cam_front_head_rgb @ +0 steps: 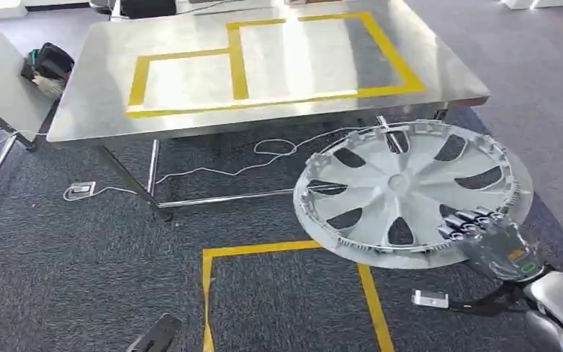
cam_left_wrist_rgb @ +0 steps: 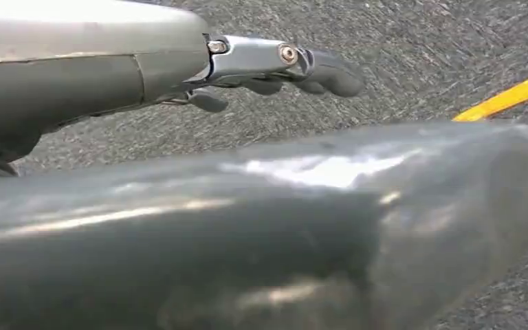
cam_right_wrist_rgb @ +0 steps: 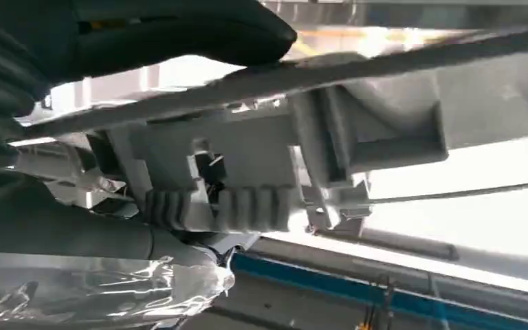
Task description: Take the parts from the cabinet and place them on the table.
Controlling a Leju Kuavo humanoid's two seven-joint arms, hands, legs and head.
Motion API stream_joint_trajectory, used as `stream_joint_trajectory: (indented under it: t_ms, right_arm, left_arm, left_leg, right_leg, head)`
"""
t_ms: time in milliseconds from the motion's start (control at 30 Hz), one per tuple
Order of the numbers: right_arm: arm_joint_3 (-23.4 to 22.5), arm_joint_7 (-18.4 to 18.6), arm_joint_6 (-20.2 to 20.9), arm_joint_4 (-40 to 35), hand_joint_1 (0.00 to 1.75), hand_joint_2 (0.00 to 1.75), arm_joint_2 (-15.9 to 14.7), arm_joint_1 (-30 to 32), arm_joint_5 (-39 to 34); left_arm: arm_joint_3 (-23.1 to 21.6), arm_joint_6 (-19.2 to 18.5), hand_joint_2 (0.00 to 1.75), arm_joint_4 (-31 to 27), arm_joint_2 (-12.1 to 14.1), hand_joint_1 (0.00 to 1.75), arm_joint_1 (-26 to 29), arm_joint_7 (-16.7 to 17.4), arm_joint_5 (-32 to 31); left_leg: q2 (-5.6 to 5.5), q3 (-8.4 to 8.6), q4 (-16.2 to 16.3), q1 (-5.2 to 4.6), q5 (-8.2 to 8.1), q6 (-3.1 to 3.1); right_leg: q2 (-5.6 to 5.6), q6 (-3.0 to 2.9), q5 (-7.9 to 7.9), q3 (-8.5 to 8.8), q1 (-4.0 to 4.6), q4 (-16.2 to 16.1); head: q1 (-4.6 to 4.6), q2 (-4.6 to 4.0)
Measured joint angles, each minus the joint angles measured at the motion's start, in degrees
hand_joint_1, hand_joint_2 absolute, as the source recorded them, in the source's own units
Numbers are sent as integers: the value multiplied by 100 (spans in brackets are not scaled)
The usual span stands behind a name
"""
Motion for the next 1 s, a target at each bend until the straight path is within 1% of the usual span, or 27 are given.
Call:
stream_joint_trajectory:
  t_ms: [33, 100, 133, 167, 200, 233, 300, 333, 367, 400, 433, 467, 500, 533, 567, 600, 633, 700, 733, 767, 800, 833, 867, 900, 933, 967, 1000]
  right_arm:
    - [0, 4, 2, 4, 175, 175, -4, 11, 0]
    - [2, 9, 0, 4, 175, 175, -4, 10, 0]
    - [4, 9, 0, 4, 175, 175, -4, 16, 0]
    - [7, 13, 0, 7, 175, 175, -4, 38, 0]
    - [9, 15, 2, 9, 175, 175, -4, 69, 0]
    - [18, 20, 4, 13, 175, 175, -4, 105, 0]
    - [44, 22, 7, 13, 175, 175, -2, 141, 0]
    - [52, 39, 9, 33, 175, 175, 9, 172, -2]
    - [68, 42, 9, 42, 175, 175, 9, 158, 7]
    - [68, 42, 7, 39, 175, 175, 13, 158, 7]
    - [61, 42, 4, 37, 175, 175, 13, 162, 7]
    - [31, 41, 2, 29, 175, 175, 2, 140, 2]
    - [13, 46, 4, 31, 175, 175, 0, 153, -9]
    - [33, 44, 4, 59, 175, 175, 4, 181, 0]
    - [70, 46, 7, 88, 175, 175, 7, 195, 0]
    - [101, 46, 7, 109, 175, 175, 13, 192, 2]
    - [103, 46, 9, 114, 175, 175, 15, 190, 2]
    - [96, 46, 15, 127, 175, 175, 13, 189, 2]
    - [96, 46, 15, 129, 175, 175, 13, 197, 4]
    - [96, 48, 15, 129, 175, 175, 13, 202, 4]
    - [96, 48, 15, 131, 175, 175, 13, 207, 4]
    - [101, 57, 18, 144, 175, 175, 20, 236, 4]
    - [112, 59, 18, 177, 175, 175, 29, 260, 11]
    - [144, 70, 28, 199, 175, 175, 66, 318, 24]
    - [136, 63, 24, 155, 175, 175, 48, 295, 35]
    - [92, 79, 24, 127, 175, 175, 15, 311, 26]
    - [22, 96, 17, 76, 175, 175, 9, 365, 22]
  left_arm:
    - [0, 9, 0, -2, -2, 0, -31, -2, -2]
    - [0, 11, 0, -2, -2, 0, -34, -2, -2]
    - [0, 11, 0, 0, -2, 0, 0, -2, -2]
    - [0, 11, 0, 0, -2, 0, 43, -2, -2]
    - [0, 13, 0, 0, -2, 0, 73, -2, -2]
    - [0, 13, 0, 0, -4, 0, 95, -2, -2]
    - [4, 22, 0, 2, 2, 0, 140, -2, 6]
    - [9, 22, 0, 28, 28, 0, 178, 0, 13]
    - [7, 22, 0, 39, 22, 0, 206, -2, 13]
    - [9, 31, 0, 39, 26, 0, 215, -7, 15]
    - [9, 33, 0, 39, 24, 0, 210, 0, 31]
    - [11, 52, 0, 35, 26, 0, 165, -11, 28]
    - [13, 70, 0, 33, 42, 0, 122, -13, 33]
    - [15, 70, 0, 33, 24, 0, 148, -20, 33]
    - [13, 70, 0, 39, 22, 0, 202, -33, 33]
    - [13, 63, 0, 48, 7, 0, 253, -31, 33]
    - [13, 63, 0, 70, 0, 0, 319, -31, 39]
    - [15, 63, 0, 74, 2, 0, 358, -31, 53]
    - [17, 63, 0, 74, 2, 0, 343, -31, 55]
    - [17, 63, 0, 74, -2, 0, 336, -31, 57]
    - [17, 66, 0, 74, -2, 0, 343, -31, 59]
    - [22, 66, 0, 96, 2, 0, 398, -31, 72]
    - [31, 72, 0, 120, 0, 0, 443, -31, 90]
    - [44, 107, 0, 125, 11, 0, 447, -26, 112]
    - [70, 127, 0, 125, 18, 0, 406, -35, 129]
    - [81, 157, 0, 79, -9, 0, 339, -55, 164]
    - [112, 214, 0, 46, 23, 0, 288, -83, 195]
  left_leg:
    - [41, -193, 329, -7, -57, -14]
    - [55, -994, 1442, -16, -353, -27]
    - [57, -1354, 1861, -19, -397, -10]
    - [57, -1635, 2041, -32, -265, 24]
    - [57, -1765, 1948, -57, 43, 75]
    - [56, -1797, 1603, -93, 534, 150]
    - [49, -1672, 412, -223, 1702, 374]
    - [46, -1619, 340, -280, 1769, 493]
    - [55, -1565, 302, -302, 1716, 512]
    - [56, -1484, 244, -345, 1606, 525]
    - [87, -1359, 146, -340, 1443, 581]
    - [150, -1109, -127, -335, 1186, 599]
    - [139, -817, -457, -270, 1006, 516]
    - [87, -611, -570, -259, 972, 498]
    - [54, -366, -703, -256, 886, 484]
    - [37, -82, -843, -258, 787, 466]
    - [29, 180, -969, -260, 694, 465]
    - [-24, 664, -1214, -258, 529, 462]
    - [-52, 873, -1327, -256, 454, 453]
    - [-77, 1069, -1420, -255, 356, 438]
    - [-77, 1232, -1454, -256, 255, 420]
    - [-75, 1279, -1447, -274, 122, 395]
    - [-108, 1360, -1290, -288, -44, 331]
    - [-117, 1292, -1223, -278, -95, 297]
    - [-87, 1288, -1256, -243, -164, 279]
    - [-78, 1340, -1375, -224, -118, 232]
    - [-64, 1337, -1312, -281, -109, 192]
  right_leg:
    - [-30, -40, -65, 79, 5, -11]
    - [-35, -66, -179, 235, 19, -95]
    - [-30, -75, -240, 341, 29, -146]
    - [-26, -78, -310, 482, 43, -211]
    - [-21, -72, -380, 651, 58, -290]
    - [-17, -68, -460, 848, 75, -384]
    - [-15, -65, -596, 1282, 104, -624]
    - [-16, -47, -643, 1326, 94, -785]
    - [30, 1, -635, 1467, 90, -913]
    - [6, 47, -644, 1606, 62, -1059]
    - [-9, 71, -632, 1787, 55, -1184]
    - [-26, 135, -556, 1847, 88, -1151]
    - [-54, 150, -531, 1688, 104, -899]
    - [-101, 113, -430, 1539, 112, -448]
    - [-104, 92, -467, 1398, 126, -14]
    - [-102, 76, -668, 1279, 138, 295]
    - [-101, 70, -983, 1164, 157, 449]
    - [-98, 84, -1570, 797, 193, 444]
    - [-98, 103, -1593, 543, 185, 312]
    - [-99, 122, -1310, 282, 173, 78]
    - [-119, 133, -599, 32, 157, -247]
    - [-191, 125, 622, -194, 145, -651]
    - [-194, 25, 929, -297, 194, -723]
    - [-192, -63, 905, -331, 179, -635]
    - [-184, -105, 800, -397, 210, -569]
    - [-184, -184, 685, -475, 244, -449]
    - [-203, -206, 578, -354, 137, -498]
  head:
    - [-44, -2]
    - [-44, 0]
    - [-37, -2]
    - [-42, 0]
    - [-39, -2]
    - [-42, -2]
    - [-42, -2]
    - [4, -4]
    - [39, -2]
    - [20, 0]
    - [-24, 0]
    - [-15, -2]
    - [-31, 2]
    - [70, 2]
    - [85, 2]
    - [89, 2]
    - [96, 2]
    - [103, 2]
    - [96, 2]
    - [105, 2]
    - [103, 2]
    - [114, 2]
    - [96, 2]
    - [76, -9]
    - [86, -2]
    - [43, 0]
    - [100, 4]
